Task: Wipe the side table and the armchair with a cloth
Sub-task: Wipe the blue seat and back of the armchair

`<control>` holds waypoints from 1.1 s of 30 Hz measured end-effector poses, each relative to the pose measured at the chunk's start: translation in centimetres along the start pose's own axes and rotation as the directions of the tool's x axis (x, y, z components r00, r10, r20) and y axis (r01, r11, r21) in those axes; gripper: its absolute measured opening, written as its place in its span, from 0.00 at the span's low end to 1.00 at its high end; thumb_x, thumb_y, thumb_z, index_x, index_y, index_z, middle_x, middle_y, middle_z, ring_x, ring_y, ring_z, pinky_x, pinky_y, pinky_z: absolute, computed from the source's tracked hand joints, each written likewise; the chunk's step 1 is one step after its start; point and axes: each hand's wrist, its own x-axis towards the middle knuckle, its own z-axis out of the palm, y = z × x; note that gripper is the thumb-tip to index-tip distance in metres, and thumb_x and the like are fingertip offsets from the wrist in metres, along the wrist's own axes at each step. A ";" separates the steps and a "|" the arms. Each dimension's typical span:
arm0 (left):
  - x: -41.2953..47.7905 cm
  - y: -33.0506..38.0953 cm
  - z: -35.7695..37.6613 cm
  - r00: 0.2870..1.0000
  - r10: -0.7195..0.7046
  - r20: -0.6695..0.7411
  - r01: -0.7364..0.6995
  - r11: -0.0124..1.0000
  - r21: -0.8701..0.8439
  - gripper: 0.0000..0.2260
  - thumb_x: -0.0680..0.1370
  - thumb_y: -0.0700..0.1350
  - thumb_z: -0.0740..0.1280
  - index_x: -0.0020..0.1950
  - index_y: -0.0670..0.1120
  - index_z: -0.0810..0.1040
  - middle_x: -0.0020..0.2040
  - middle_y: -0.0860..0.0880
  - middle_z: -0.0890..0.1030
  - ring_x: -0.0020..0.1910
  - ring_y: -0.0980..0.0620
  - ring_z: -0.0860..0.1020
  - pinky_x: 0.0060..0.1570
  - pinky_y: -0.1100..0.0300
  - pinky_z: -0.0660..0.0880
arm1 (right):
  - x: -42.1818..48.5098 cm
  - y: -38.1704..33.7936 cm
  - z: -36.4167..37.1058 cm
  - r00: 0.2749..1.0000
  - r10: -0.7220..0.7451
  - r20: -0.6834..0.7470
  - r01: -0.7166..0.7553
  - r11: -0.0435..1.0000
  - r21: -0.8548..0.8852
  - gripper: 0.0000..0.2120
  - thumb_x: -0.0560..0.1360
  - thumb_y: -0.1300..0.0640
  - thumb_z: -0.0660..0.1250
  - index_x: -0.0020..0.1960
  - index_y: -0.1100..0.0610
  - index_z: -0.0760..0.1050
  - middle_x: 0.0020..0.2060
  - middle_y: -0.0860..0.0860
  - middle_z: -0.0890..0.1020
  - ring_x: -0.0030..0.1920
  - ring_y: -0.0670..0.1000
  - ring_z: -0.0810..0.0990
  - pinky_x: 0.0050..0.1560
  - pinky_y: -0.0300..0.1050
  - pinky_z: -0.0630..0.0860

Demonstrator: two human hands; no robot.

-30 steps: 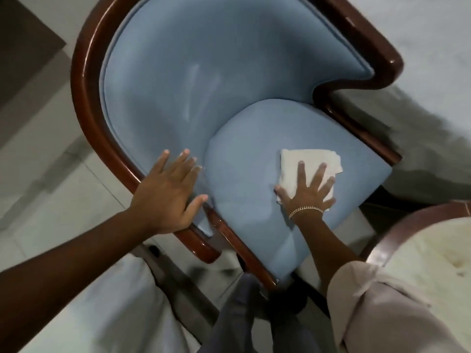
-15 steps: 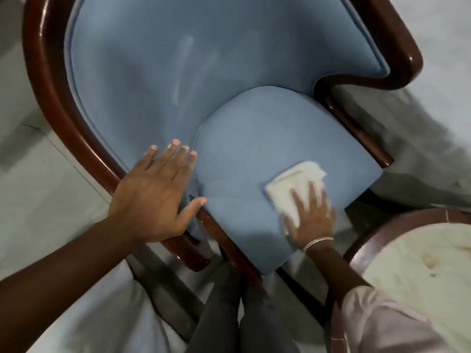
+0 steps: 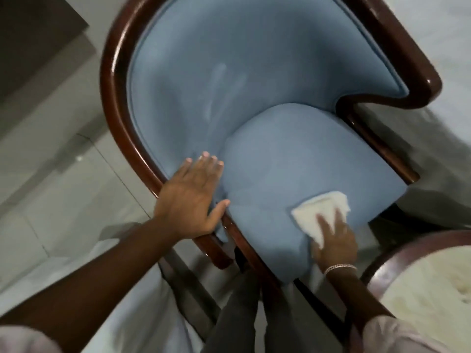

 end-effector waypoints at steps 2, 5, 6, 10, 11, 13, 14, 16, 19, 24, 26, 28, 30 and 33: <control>2.5 -2.6 -0.7 0.998 0.037 0.046 -0.037 0.999 0.013 0.33 0.77 0.57 0.64 0.75 0.36 0.68 0.74 0.35 0.72 0.76 0.37 0.68 0.73 0.38 0.67 | 4.2 -2.3 -2.6 0.951 0.307 0.029 -0.308 0.942 0.131 0.27 0.74 0.48 0.66 0.72 0.50 0.68 0.76 0.61 0.62 0.57 0.72 0.75 0.57 0.62 0.75; 2.4 -2.0 1.9 0.977 0.109 0.183 -0.112 0.994 0.006 0.32 0.80 0.58 0.58 0.78 0.38 0.65 0.77 0.37 0.69 0.79 0.39 0.63 0.77 0.38 0.60 | 8.0 -6.1 -4.1 0.860 0.453 0.233 -0.509 0.781 0.361 0.27 0.75 0.49 0.68 0.72 0.52 0.65 0.72 0.62 0.69 0.62 0.69 0.74 0.61 0.59 0.72; 1.8 -1.9 2.8 0.972 0.122 0.201 -0.126 0.992 0.005 0.32 0.80 0.58 0.58 0.77 0.38 0.65 0.77 0.37 0.69 0.79 0.39 0.63 0.76 0.37 0.60 | 8.5 -7.5 -4.2 0.870 0.384 0.309 -0.488 0.761 0.427 0.27 0.75 0.49 0.69 0.71 0.53 0.66 0.69 0.61 0.73 0.63 0.66 0.75 0.60 0.55 0.72; 1.9 -6.7 2.9 0.981 0.056 0.188 -0.067 0.996 0.057 0.34 0.78 0.58 0.56 0.77 0.37 0.65 0.77 0.36 0.67 0.78 0.36 0.63 0.75 0.35 0.61 | 7.6 -17.0 -3.1 0.859 0.026 0.512 -0.385 0.692 0.610 0.26 0.74 0.47 0.71 0.69 0.49 0.69 0.64 0.51 0.78 0.63 0.53 0.76 0.53 0.38 0.67; 3.0 -9.3 2.4 0.983 0.058 0.172 -0.072 0.994 0.077 0.35 0.78 0.59 0.54 0.78 0.37 0.64 0.79 0.36 0.65 0.79 0.37 0.61 0.76 0.36 0.59 | 7.9 -19.6 -2.5 0.832 -0.059 0.552 -0.384 0.657 0.649 0.26 0.75 0.47 0.70 0.70 0.50 0.69 0.66 0.51 0.77 0.66 0.52 0.75 0.55 0.38 0.66; 7.0 -15.3 1.4 0.976 0.111 0.185 -0.135 0.984 0.120 0.36 0.79 0.61 0.53 0.79 0.38 0.62 0.80 0.37 0.62 0.81 0.38 0.57 0.77 0.37 0.56 | 9.5 -25.0 -1.0 0.802 -0.150 0.578 -0.391 0.599 0.698 0.31 0.76 0.44 0.67 0.76 0.49 0.62 0.73 0.51 0.69 0.73 0.52 0.68 0.66 0.41 0.65; 9.3 -17.9 0.9 0.969 0.166 0.184 -0.192 0.972 0.133 0.36 0.79 0.61 0.53 0.79 0.38 0.61 0.81 0.38 0.61 0.81 0.39 0.56 0.77 0.37 0.54 | 10.6 -27.0 -0.4 0.817 -0.156 0.554 -0.371 0.594 0.714 0.33 0.77 0.43 0.66 0.78 0.48 0.57 0.76 0.51 0.64 0.76 0.52 0.63 0.72 0.43 0.61; 13.7 -21.7 0.3 0.943 0.281 0.180 -0.305 0.944 0.124 0.37 0.79 0.62 0.55 0.81 0.40 0.57 0.83 0.40 0.56 0.82 0.41 0.50 0.79 0.38 0.52 | 13.3 -29.8 0.5 0.881 -0.067 0.469 -0.330 0.623 0.709 0.34 0.78 0.44 0.64 0.78 0.47 0.53 0.78 0.50 0.60 0.78 0.52 0.57 0.75 0.43 0.54; 18.2 -23.3 0.7 0.889 0.433 0.152 -0.443 0.895 0.042 0.40 0.78 0.64 0.57 0.82 0.42 0.49 0.84 0.42 0.48 0.83 0.43 0.44 0.79 0.39 0.50 | 19.2 -33.4 0.0 0.940 0.300 0.160 -0.303 0.527 0.794 0.32 0.79 0.43 0.61 0.78 0.48 0.54 0.79 0.51 0.60 0.79 0.52 0.56 0.77 0.48 0.56; 19.8 -23.0 1.6 0.848 0.528 0.047 -0.528 0.849 0.006 0.42 0.78 0.67 0.55 0.82 0.41 0.51 0.83 0.41 0.52 0.83 0.42 0.49 0.79 0.38 0.52 | 28.0 -32.3 0.7 0.682 0.731 0.006 -0.340 0.310 0.888 0.30 0.77 0.43 0.63 0.76 0.47 0.59 0.77 0.51 0.62 0.78 0.52 0.58 0.76 0.49 0.57; 19.6 -22.8 1.3 0.859 0.510 0.042 -0.510 0.860 -0.008 0.42 0.77 0.68 0.53 0.81 0.40 0.53 0.83 0.40 0.54 0.82 0.42 0.50 0.78 0.38 0.54 | 24.9 -30.8 2.6 0.649 0.706 0.284 -0.505 0.121 0.854 0.29 0.78 0.43 0.63 0.76 0.48 0.59 0.76 0.51 0.63 0.76 0.53 0.62 0.74 0.43 0.58; 19.7 -22.5 0.8 0.864 0.500 0.053 -0.500 0.866 -0.011 0.42 0.77 0.68 0.53 0.81 0.40 0.54 0.83 0.40 0.54 0.82 0.41 0.51 0.78 0.38 0.55 | 20.8 -31.5 3.5 0.701 0.621 0.352 -0.542 0.143 0.828 0.28 0.79 0.44 0.62 0.76 0.48 0.59 0.76 0.51 0.64 0.75 0.53 0.64 0.68 0.35 0.56; 19.6 -22.4 0.7 0.863 0.503 0.052 -0.502 0.864 -0.017 0.42 0.77 0.67 0.54 0.81 0.39 0.55 0.83 0.40 0.54 0.82 0.41 0.52 0.78 0.38 0.55 | 19.1 -33.9 2.4 0.802 0.573 0.167 -0.376 0.269 0.886 0.24 0.78 0.43 0.62 0.72 0.38 0.61 0.73 0.46 0.67 0.74 0.50 0.67 0.70 0.36 0.58; 19.6 -22.5 0.9 0.859 0.511 0.027 -0.510 0.859 -0.030 0.41 0.78 0.66 0.53 0.80 0.38 0.55 0.82 0.39 0.55 0.82 0.41 0.52 0.77 0.37 0.57 | 22.4 -38.2 -1.3 0.858 0.493 -0.146 -0.142 0.499 0.855 0.25 0.78 0.36 0.56 0.72 0.29 0.52 0.77 0.42 0.61 0.76 0.48 0.62 0.74 0.47 0.62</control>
